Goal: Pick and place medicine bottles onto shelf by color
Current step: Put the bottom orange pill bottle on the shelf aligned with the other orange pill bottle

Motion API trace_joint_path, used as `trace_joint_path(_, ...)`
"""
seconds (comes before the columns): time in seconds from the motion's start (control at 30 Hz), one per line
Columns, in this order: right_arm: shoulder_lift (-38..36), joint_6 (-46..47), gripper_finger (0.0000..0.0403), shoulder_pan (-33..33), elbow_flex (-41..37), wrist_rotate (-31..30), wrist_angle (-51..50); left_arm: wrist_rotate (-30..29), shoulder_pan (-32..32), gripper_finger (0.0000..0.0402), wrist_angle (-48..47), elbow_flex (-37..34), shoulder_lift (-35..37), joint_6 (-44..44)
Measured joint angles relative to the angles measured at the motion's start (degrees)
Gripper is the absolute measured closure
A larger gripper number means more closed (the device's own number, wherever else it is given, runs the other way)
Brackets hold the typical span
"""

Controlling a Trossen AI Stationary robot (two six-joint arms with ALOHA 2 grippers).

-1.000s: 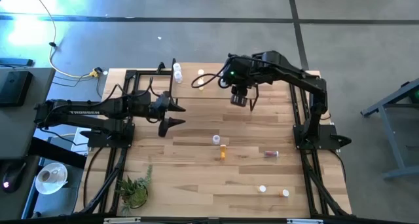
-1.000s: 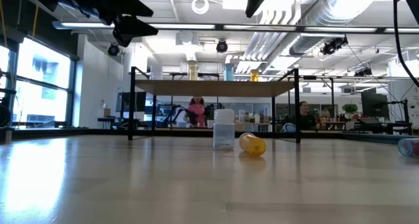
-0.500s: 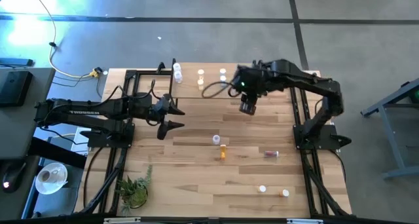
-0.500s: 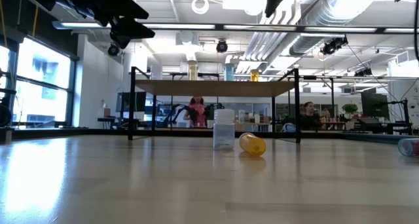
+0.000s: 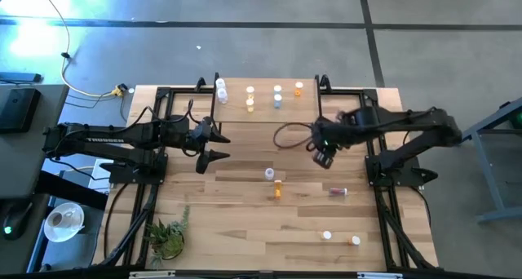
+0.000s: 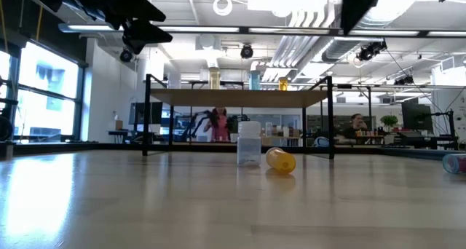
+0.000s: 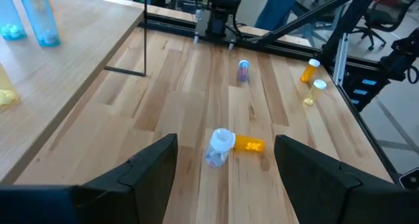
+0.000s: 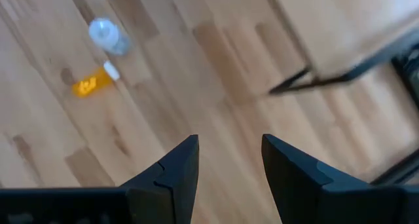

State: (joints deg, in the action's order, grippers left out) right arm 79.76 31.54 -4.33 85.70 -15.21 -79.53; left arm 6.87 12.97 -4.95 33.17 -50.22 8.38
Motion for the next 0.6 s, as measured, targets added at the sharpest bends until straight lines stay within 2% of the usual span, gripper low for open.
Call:
trace_joint_path(0.17, -3.35, 8.92, 0.0245, -6.14, -7.53, -0.62, 0.95, 0.0, 0.0, 0.0158, -0.18, 0.0, 0.0, 0.0)
trace_joint_path(0.37, -5.0, 19.03, 0.0245, -14.32, -12.89, 0.44, 0.95, 0.0, 0.0, 0.0158, -0.41, 0.0, 0.0, 0.0)
trace_joint_path(0.6, -4.98, 22.55, 0.0245, -24.59, -14.7, 1.28, 1.96, -0.01, 0.0, 0.0158, -0.46, 0.0, 0.0, 2.34)
